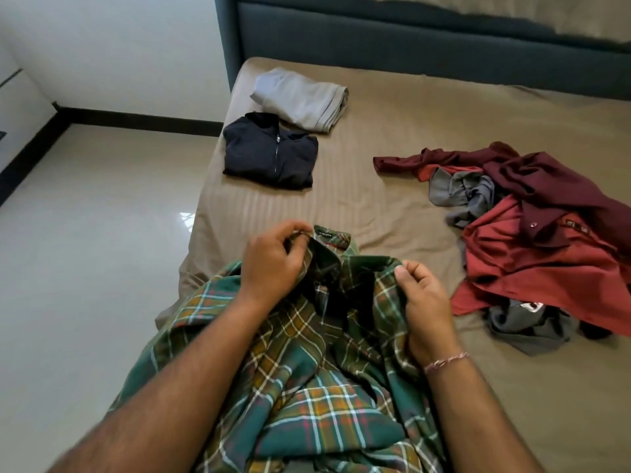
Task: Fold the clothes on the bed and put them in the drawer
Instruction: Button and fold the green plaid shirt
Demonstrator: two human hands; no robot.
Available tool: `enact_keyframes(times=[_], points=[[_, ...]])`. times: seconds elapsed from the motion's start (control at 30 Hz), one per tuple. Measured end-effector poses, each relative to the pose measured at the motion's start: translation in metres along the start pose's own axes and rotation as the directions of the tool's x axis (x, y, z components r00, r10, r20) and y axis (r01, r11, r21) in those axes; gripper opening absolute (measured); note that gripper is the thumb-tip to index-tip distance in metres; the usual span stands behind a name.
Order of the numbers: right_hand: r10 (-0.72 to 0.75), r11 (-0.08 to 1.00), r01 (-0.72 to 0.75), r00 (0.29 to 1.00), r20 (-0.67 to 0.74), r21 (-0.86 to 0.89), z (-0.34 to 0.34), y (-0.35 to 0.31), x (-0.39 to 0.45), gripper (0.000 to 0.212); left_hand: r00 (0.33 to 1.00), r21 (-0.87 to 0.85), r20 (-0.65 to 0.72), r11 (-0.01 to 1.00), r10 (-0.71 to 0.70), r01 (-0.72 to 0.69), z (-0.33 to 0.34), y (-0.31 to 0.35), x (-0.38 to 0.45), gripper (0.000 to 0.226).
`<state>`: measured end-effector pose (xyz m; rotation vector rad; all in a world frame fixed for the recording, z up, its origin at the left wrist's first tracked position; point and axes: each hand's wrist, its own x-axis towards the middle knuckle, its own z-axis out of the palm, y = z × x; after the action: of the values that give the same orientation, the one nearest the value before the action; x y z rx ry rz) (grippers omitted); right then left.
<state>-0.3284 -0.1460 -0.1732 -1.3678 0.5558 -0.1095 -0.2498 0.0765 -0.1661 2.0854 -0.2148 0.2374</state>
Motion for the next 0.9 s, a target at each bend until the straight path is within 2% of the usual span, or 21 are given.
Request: enact_keyframes(times=[0.17, 0.23, 0.37, 0.47, 0.6, 0.73, 0.9], points=[[0.023, 0.997, -0.031, 0.994, -0.103, -0.073, -0.005, -0.055, 0.056, 0.022, 0.987, 0.026, 0.079, 0.990, -0.140, 0.139, 0.006, 0.011, 0.080, 0.016], [0.002, 0.997, -0.012, 0.990, -0.139, -0.071, 0.005, -0.063, 0.064, 0.026, 0.985, 0.025, 0.081, 0.988, -0.155, 0.154, 0.012, 0.022, 0.090, 0.015], [0.035, 0.996, -0.044, 0.992, -0.125, -0.076, 0.023, -0.039, 0.030, 0.025, 0.977, -0.069, 0.083, 0.977, -0.195, 0.201, 0.018, 0.036, 0.050, 0.012], [0.020, 0.998, -0.024, 0.998, -0.064, -0.057, 0.032, -0.002, -0.014, 0.015, 0.943, -0.198, 0.193, 0.931, -0.271, 0.307, 0.026, 0.028, -0.005, 0.016], [-0.117, 0.968, 0.104, 0.992, -0.043, -0.227, 0.040, 0.029, -0.038, 0.011, 0.959, -0.185, 0.147, 0.945, -0.244, 0.269, 0.034, 0.012, -0.047, 0.020], [-0.127, 0.975, 0.116, 0.991, -0.047, -0.191, 0.038, 0.028, -0.039, 0.010, 0.969, -0.204, 0.132, 0.951, -0.207, 0.231, 0.032, 0.014, -0.056, 0.020], [-0.153, 0.976, 0.149, 0.988, -0.010, -0.157, 0.032, 0.032, -0.039, 0.016, 0.999, -0.100, 0.045, 0.995, -0.020, 0.025, 0.036, 0.014, -0.061, 0.020]])
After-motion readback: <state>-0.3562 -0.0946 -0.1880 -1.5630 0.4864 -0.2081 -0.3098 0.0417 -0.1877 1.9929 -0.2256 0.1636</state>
